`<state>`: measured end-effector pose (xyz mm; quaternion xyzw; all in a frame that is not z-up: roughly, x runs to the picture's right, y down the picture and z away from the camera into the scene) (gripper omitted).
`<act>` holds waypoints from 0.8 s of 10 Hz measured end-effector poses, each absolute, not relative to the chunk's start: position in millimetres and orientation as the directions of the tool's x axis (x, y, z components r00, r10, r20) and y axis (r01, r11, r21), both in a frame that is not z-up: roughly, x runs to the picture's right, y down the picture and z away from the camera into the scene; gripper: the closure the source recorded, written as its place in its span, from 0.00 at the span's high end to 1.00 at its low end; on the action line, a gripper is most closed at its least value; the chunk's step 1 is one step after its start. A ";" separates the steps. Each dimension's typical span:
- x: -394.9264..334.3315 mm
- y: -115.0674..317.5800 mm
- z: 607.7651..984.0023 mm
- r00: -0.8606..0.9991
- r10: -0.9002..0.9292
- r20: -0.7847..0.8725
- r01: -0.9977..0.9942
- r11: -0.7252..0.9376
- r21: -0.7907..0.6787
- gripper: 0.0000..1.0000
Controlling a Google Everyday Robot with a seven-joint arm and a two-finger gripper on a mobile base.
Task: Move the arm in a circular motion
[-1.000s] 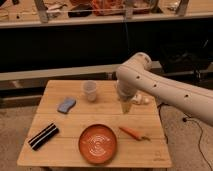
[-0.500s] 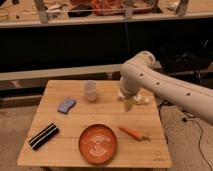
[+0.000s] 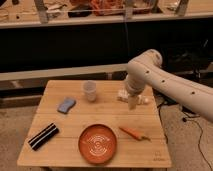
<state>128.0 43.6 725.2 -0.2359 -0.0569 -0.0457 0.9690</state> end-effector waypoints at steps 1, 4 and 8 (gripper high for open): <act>133.4 44.5 723.7 0.990 -0.052 0.131 0.107 0.882 -0.459 0.80; 156.2 55.5 714.0 0.993 -0.036 0.113 0.086 0.875 -0.476 0.80; 156.5 75.5 699.5 0.992 -0.052 0.116 0.102 0.868 -0.487 0.80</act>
